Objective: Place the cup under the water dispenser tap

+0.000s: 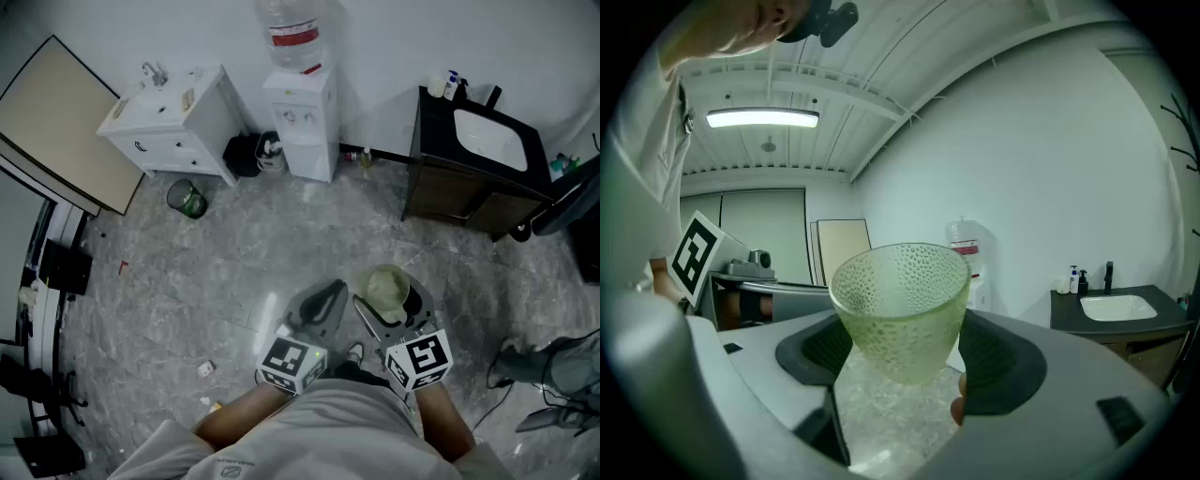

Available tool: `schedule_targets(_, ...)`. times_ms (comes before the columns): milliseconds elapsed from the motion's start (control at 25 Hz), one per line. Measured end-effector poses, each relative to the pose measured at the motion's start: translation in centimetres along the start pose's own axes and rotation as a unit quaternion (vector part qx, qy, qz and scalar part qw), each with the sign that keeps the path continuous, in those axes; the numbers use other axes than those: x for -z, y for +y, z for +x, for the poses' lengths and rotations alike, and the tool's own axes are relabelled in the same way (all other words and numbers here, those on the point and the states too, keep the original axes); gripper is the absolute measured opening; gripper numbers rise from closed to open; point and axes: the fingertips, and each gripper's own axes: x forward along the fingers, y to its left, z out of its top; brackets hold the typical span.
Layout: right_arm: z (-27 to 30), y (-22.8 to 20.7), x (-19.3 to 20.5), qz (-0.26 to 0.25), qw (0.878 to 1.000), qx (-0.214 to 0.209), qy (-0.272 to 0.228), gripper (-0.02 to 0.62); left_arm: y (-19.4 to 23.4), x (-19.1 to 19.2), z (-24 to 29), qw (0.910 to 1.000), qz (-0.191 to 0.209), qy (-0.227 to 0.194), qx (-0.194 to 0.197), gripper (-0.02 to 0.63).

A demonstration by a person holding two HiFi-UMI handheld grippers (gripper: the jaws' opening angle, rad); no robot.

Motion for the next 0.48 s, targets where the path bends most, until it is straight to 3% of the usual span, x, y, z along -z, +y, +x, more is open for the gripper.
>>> schedule_targets(480,-0.21,-0.23,-0.2,0.021,1.0,-0.004,-0.01,0.331,-0.1,0.2,0.17,1.0,-0.005,0.0,0.002,0.026)
